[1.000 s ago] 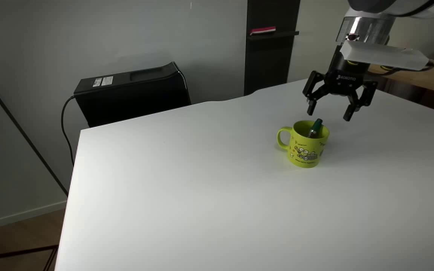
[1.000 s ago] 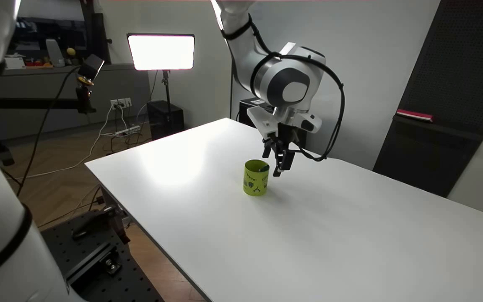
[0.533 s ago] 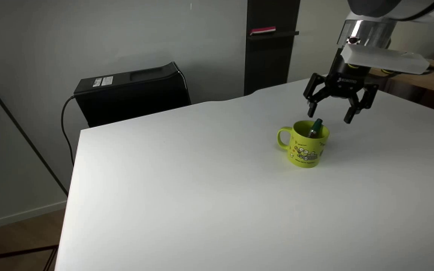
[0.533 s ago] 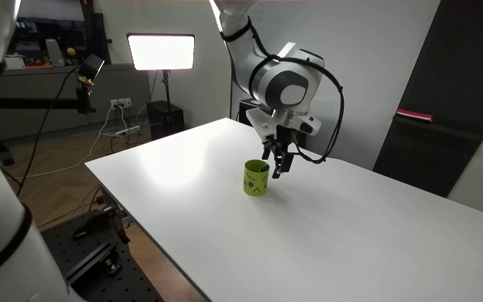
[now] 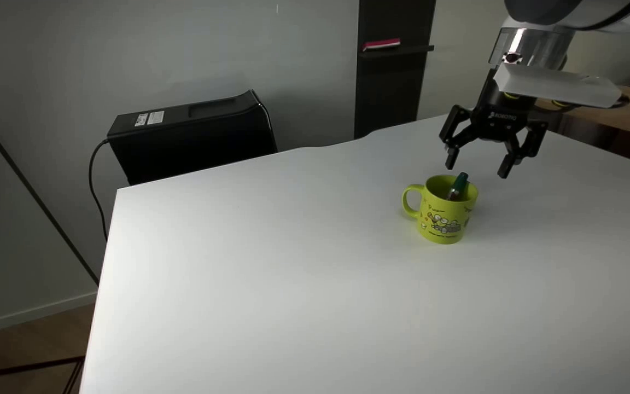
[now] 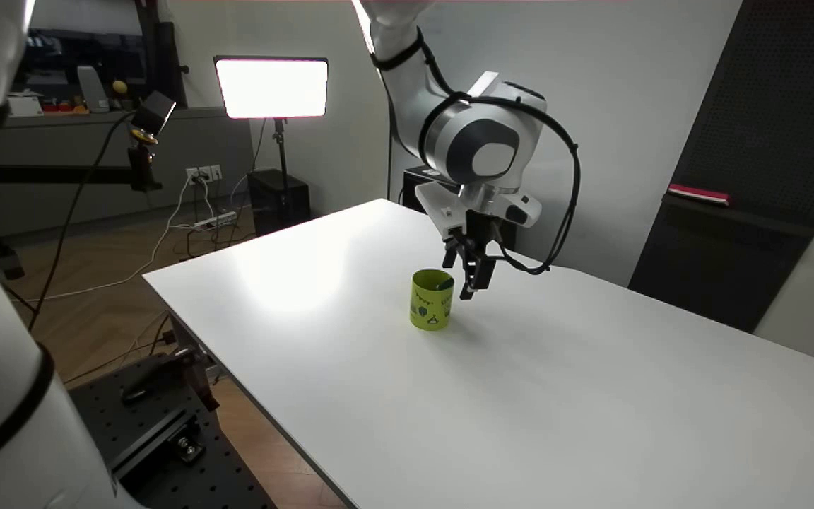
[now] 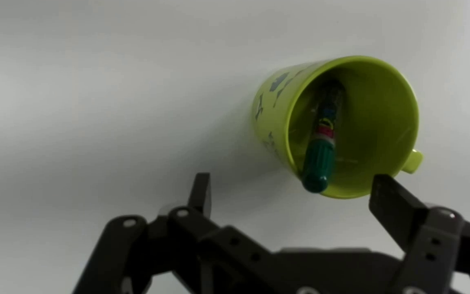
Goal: Pick the marker from the cup and put it on the table
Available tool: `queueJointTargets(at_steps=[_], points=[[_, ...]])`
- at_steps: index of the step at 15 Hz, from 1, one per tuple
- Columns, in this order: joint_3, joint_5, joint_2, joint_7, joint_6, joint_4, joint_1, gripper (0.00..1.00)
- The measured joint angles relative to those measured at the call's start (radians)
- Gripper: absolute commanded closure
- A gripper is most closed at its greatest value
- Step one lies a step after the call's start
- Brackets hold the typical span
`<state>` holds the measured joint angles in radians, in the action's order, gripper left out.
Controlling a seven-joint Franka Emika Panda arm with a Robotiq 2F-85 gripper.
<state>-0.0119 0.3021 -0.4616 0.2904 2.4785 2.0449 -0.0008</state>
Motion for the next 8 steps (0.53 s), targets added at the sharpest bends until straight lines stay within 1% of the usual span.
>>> queueJointTargets(at_steps=[1, 2, 4, 8], points=[[0.0, 0.0, 0.0, 0.0, 0.0, 0.0, 0.0, 0.32], [0.0, 0.0, 0.0, 0.0, 0.0, 0.0, 0.001, 0.4], [0.0, -0.001, 0.0, 0.001, 0.0, 0.0, 0.002, 0.55], [0.0, -0.005, 0.0, 0.004, -0.001, 0.0, 0.005, 0.81]])
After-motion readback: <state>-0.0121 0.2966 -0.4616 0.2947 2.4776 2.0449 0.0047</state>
